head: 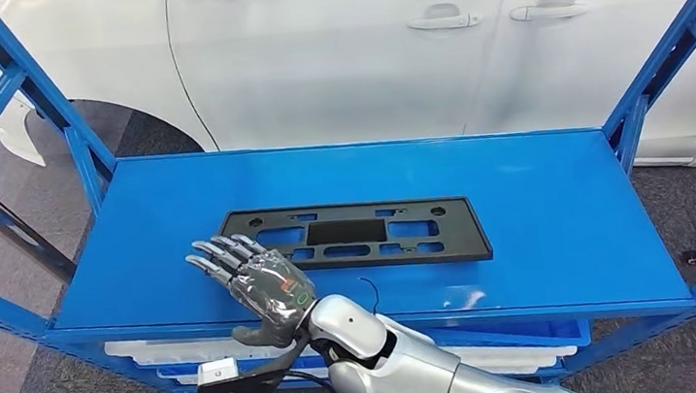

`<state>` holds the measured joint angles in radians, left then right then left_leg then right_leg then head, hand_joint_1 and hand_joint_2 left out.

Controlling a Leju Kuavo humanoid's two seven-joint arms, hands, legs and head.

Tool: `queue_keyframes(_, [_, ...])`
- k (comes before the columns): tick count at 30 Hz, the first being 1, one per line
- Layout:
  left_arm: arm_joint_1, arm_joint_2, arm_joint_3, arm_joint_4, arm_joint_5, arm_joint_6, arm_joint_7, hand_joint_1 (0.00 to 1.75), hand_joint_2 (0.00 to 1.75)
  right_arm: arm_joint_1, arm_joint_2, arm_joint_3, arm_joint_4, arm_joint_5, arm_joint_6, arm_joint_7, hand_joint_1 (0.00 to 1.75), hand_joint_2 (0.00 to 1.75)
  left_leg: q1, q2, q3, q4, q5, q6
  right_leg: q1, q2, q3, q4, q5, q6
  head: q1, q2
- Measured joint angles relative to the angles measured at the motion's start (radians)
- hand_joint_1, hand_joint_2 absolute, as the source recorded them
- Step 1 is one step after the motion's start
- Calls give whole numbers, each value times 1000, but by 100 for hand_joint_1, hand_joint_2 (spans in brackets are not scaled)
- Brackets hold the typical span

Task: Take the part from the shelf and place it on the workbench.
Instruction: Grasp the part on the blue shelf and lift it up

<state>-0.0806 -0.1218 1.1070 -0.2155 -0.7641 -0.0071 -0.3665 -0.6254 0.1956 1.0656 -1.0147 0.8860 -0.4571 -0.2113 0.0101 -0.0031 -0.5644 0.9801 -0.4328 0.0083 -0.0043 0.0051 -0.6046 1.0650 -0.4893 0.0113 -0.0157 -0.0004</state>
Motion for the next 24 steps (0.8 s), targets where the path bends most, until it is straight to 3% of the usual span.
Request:
queue_keyframes(2, [0, 0, 0, 0, -2, -2, -1, 0, 0, -14, 21, 7, 45, 27, -14, 15, 0, 175, -1, 1, -1, -1, 1, 5, -2, 0, -61, 130, -64, 4, 1, 0])
queue_keyframes(4, [1, 0, 0, 0, -6, -4, 0, 0, 0, -19, 36, 13, 91, 58, -28, 30, 0, 175, -2, 0, -1, 0, 0, 7, -2, 0, -110, 227, -92, 5, 1, 0])
queue_keyframes(5, [1, 1, 0, 0, -7, -4, 0, 0, 0, -21, 42, 14, 112, 74, -34, 39, 0, 175, -2, -1, -1, 2, -1, 6, -2, 0, -109, 222, -77, 3, 1, 0])
queue_keyframes(6, [1, 1, 0, 0, -9, -5, 0, 0, 0, -24, 48, 14, 132, 88, -39, 46, 0, 175, -3, -2, 0, 4, -2, 5, -1, 0, -88, 173, -45, 0, 1, 0])
queue_keyframes(8, [1, 0, 0, 0, -12, -8, 0, 0, 0, -36, 60, 14, 168, 111, -45, 62, 0, 175, -7, -4, 1, 9, -7, 1, 2, -1, -19, 27, 23, -11, 1, 0])
queue_keyframes(9, [1, 0, 0, 0, -14, -9, 1, 0, 0, -43, 65, 14, 187, 123, -46, 70, 0, 175, -8, -4, 0, 11, -9, -2, 4, -2, 5, -26, 41, -16, 1, 0])
queue_keyframes(10, [1, 0, 0, 0, -17, -10, 1, 0, 0, -49, 70, 13, 207, 135, -47, 80, 0, 175, -9, -4, -1, 13, -11, -6, 6, -2, 16, -53, 47, -19, 0, 0])
queue_keyframes(14, [2, 6, 0, 0, -25, -14, 1, 0, 0, -72, 80, -2, 293, 176, -54, 113, 0, 175, -6, -3, -5, 25, -23, -28, 4, -2, 24, -74, 53, -34, -1, 0])
queue_keyframes(16, [3, 10, 0, 0, -27, -15, 0, 0, 0, -83, 85, -10, 325, 182, -59, 116, 0, 175, -2, -2, -42, 109, -72, -40, -1, -3, 30, -84, 58, -40, -5, 0])
queue_keyframes(18, [3, 11, 0, 0, -28, -17, 0, 0, 0, -89, 87, -14, 354, 189, -60, 128, 0, 175, 3, -2, -108, 242, -129, -50, -2, -3, 30, -84, 57, -42, -7, 0])
queue_keyframes(19, [4, 12, 0, 0, -29, -19, 0, 0, 0, -90, 87, -17, 369, 195, -60, 138, 0, 175, 5, -2, -130, 284, -137, -54, -1, -3, 31, -83, 56, -42, -7, 0])
queue_keyframes(20, [5, 13, 0, 0, -30, -20, 0, 0, 0, -91, 86, -21, 385, 201, -61, 151, 0, 175, 7, -2, -136, 289, -126, -56, -2, -3, 31, -82, 54, -41, -7, 0])
queue_keyframes(21, [6, 15, 0, 0, -32, -22, 0, 0, 0, -93, 84, -27, 399, 207, -62, 161, 0, 175, 9, -1, -122, 252, -96, -56, -2, -2, 32, -80, 53, -40, -7, 0])
queue_keyframes(22, [6, 16, 0, 0, -34, -23, -1, 0, 0, -96, 82, -33, 412, 212, -65, 171, 0, 175, 12, -1, -90, 182, -55, -56, -3, -1, 33, -77, 50, -37, -7, 0])
queue_keyframes(24, [4, 19, 0, 0, -39, -27, -1, 0, 0, -106, 74, -47, 437, 222, -74, 189, 0, 175, 11, -2, -31, 55, -6, -49, -1, 1, 32, -72, 46, -28, -6, 0])
